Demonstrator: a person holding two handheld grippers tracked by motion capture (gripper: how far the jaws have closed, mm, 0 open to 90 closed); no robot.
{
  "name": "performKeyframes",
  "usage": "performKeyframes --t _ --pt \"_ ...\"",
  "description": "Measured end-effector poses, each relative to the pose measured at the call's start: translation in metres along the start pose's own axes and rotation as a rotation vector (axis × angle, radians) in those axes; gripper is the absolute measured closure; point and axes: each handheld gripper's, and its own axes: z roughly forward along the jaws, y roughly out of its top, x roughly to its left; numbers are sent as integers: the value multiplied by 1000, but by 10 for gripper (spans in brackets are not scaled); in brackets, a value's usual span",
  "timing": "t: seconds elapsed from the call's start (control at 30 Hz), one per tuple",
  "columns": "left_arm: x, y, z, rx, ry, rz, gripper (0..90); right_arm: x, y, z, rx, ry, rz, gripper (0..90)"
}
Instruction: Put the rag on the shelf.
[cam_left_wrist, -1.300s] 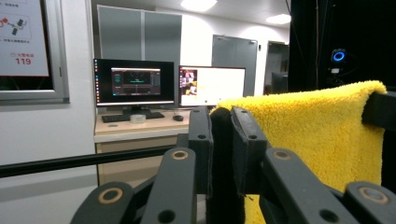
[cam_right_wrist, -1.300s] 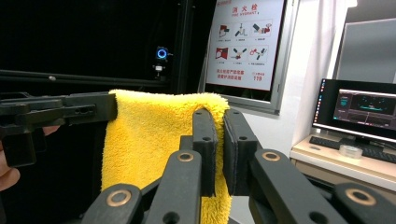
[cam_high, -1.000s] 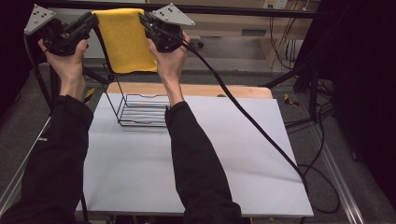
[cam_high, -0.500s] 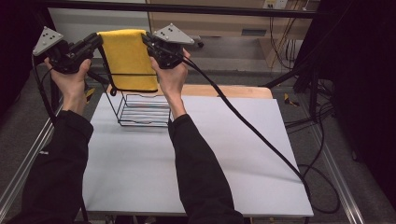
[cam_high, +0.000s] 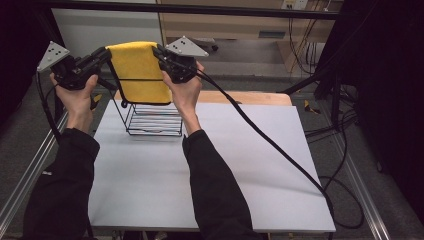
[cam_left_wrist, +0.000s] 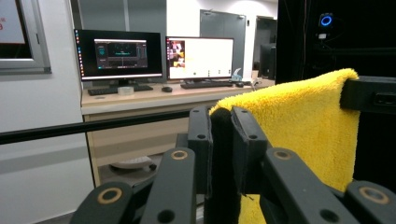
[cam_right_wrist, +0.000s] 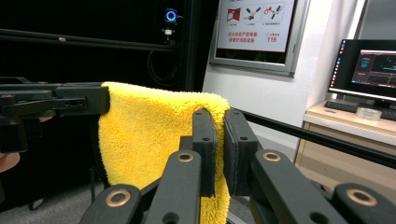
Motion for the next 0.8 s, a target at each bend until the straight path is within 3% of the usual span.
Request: performKeyframes --t 0.37,0.8 --pt "-2 -2 -13 4 -38 7 786 8 -1 -11 -3 20 -21 844" --pt "-12 -4 -25 63 -39 6 783 15 -3 -25 64 53 -6 844"
